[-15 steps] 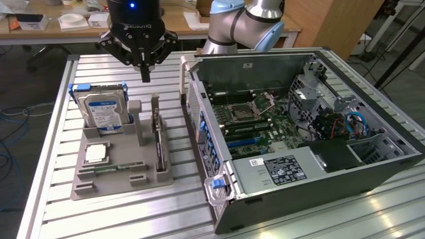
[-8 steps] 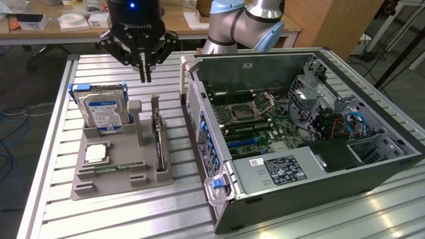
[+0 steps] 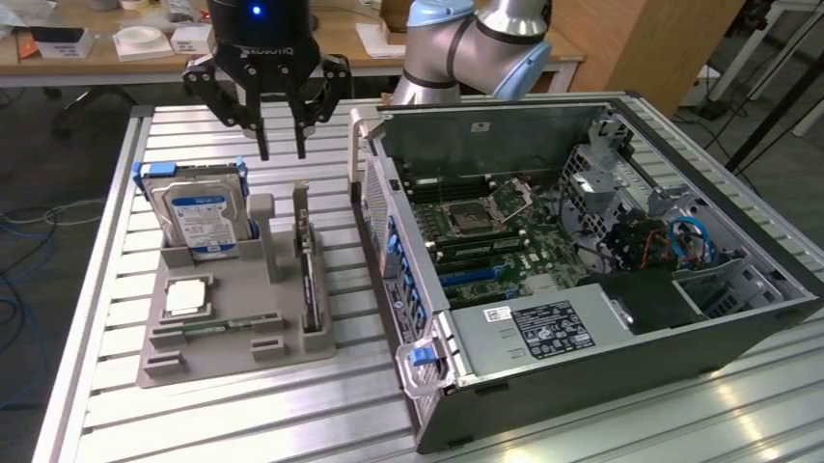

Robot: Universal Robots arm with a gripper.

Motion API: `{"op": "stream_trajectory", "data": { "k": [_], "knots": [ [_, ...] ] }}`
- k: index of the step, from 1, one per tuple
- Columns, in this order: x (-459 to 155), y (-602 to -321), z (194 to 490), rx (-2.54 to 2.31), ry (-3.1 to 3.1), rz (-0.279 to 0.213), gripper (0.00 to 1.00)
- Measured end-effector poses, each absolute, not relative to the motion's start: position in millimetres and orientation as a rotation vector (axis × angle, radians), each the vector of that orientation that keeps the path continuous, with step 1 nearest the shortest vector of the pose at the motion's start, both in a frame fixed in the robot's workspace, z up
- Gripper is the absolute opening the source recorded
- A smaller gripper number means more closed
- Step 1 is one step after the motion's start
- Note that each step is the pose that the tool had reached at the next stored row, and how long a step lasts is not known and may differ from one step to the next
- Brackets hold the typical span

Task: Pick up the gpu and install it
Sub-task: 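Pick up the gpu and move the gpu toward the slot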

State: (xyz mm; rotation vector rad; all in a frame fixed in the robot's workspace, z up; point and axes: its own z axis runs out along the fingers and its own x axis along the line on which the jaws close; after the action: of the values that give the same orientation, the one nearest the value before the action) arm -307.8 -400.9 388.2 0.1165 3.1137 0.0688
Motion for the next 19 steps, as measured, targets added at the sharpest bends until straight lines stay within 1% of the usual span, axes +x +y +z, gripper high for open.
{"op": "stream_trajectory", "data": {
  "k": [10,19],
  "knots": [
    [-307.7,-400.9,387.2,0.117,3.114,0.068,0.42],
    [-306.6,-402.1,371.4,0.117,3.114,0.068,0.42]
  ]
}}
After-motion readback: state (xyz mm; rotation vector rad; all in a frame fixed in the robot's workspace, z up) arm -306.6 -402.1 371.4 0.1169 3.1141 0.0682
